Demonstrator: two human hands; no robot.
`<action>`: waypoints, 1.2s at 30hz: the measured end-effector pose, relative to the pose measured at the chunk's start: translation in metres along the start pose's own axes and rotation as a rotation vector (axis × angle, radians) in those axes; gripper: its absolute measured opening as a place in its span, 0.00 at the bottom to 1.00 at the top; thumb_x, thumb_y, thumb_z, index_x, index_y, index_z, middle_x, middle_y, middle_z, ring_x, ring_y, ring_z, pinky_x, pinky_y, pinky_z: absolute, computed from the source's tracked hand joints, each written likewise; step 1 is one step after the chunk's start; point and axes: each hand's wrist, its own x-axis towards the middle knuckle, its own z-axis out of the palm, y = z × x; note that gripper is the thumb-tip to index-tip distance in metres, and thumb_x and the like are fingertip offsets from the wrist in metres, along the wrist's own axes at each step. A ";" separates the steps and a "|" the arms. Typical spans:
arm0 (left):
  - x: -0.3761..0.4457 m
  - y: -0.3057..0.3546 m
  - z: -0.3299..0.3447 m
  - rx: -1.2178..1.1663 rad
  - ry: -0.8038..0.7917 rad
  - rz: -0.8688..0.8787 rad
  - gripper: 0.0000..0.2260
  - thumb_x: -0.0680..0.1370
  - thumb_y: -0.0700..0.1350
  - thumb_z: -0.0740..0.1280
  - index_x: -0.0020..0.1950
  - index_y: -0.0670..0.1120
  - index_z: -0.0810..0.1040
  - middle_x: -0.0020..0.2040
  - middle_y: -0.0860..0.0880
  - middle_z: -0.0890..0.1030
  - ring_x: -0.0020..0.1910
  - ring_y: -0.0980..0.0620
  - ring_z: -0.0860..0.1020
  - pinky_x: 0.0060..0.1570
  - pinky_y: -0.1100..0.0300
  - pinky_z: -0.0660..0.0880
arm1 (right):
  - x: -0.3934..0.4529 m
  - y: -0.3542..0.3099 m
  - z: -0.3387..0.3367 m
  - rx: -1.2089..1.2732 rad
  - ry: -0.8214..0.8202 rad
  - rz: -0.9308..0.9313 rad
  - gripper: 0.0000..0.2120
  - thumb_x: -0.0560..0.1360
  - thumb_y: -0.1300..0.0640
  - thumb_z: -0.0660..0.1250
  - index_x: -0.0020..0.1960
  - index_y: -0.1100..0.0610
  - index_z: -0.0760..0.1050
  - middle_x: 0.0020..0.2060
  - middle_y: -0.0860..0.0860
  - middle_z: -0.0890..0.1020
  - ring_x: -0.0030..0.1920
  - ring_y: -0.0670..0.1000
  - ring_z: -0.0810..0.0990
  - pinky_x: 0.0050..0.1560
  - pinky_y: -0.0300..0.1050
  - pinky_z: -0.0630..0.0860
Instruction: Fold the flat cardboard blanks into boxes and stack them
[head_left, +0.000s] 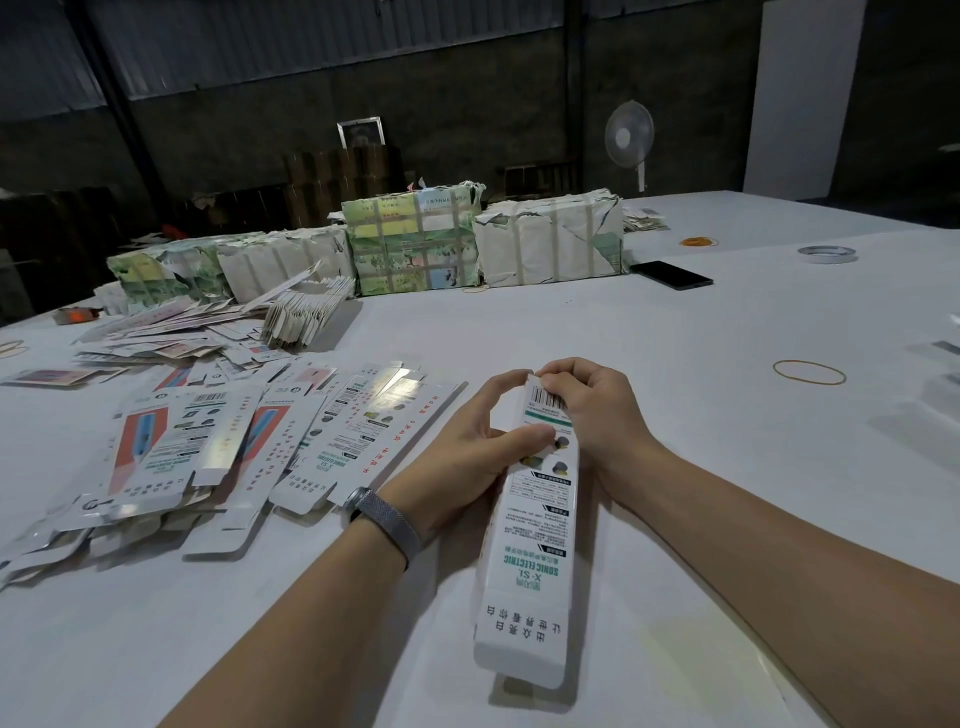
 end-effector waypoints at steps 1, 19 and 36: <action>0.000 0.000 0.000 0.003 -0.004 -0.002 0.25 0.81 0.40 0.68 0.73 0.56 0.64 0.52 0.41 0.86 0.39 0.46 0.85 0.37 0.58 0.81 | 0.000 0.000 0.000 -0.006 0.001 0.001 0.16 0.78 0.62 0.66 0.34 0.50 0.80 0.32 0.52 0.83 0.33 0.51 0.82 0.34 0.44 0.78; -0.001 0.000 0.002 -0.058 0.019 0.030 0.22 0.76 0.45 0.69 0.67 0.54 0.66 0.50 0.38 0.86 0.37 0.43 0.84 0.35 0.55 0.81 | -0.005 -0.004 -0.001 0.127 -0.018 -0.030 0.11 0.79 0.61 0.64 0.40 0.56 0.80 0.32 0.53 0.82 0.31 0.51 0.81 0.32 0.43 0.78; 0.004 -0.002 0.004 -0.002 0.246 0.086 0.21 0.79 0.45 0.71 0.68 0.56 0.67 0.50 0.38 0.86 0.42 0.36 0.83 0.50 0.29 0.76 | -0.006 -0.004 0.000 0.133 -0.053 -0.033 0.02 0.80 0.62 0.66 0.49 0.57 0.73 0.35 0.50 0.84 0.32 0.50 0.82 0.30 0.43 0.78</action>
